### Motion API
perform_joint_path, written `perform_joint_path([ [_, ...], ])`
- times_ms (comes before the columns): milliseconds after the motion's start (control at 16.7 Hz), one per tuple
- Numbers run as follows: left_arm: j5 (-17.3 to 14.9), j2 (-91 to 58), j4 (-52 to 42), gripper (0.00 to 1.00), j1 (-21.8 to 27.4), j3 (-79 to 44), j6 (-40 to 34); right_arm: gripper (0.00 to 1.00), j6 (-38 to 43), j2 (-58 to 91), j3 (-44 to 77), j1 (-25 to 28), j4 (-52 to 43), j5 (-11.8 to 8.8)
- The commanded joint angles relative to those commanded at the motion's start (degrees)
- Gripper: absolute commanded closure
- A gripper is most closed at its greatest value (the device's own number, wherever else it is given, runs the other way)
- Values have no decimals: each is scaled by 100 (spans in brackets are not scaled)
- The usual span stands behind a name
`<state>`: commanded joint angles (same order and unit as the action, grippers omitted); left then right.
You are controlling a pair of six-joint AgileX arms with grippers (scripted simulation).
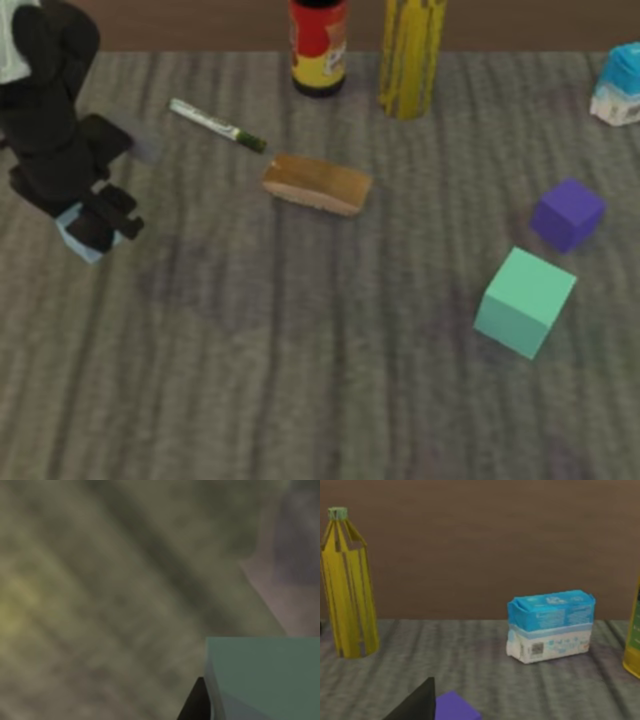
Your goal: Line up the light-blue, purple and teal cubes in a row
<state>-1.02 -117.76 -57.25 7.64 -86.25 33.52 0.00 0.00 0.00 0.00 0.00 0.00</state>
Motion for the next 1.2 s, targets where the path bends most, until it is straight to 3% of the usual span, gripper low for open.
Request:
perform_joint_path([
  [240, 10, -122, -91, 100, 257, -173, -370, 0, 0, 0, 0, 0, 0, 0],
  [480, 45, -445, -351, 100, 1016, -671, -1633, 0, 0, 0, 0, 0, 0, 0],
  [1200, 167, -1344, -1280, 100, 4294, -2321, -7822, 0, 0, 0, 0, 0, 0, 0],
])
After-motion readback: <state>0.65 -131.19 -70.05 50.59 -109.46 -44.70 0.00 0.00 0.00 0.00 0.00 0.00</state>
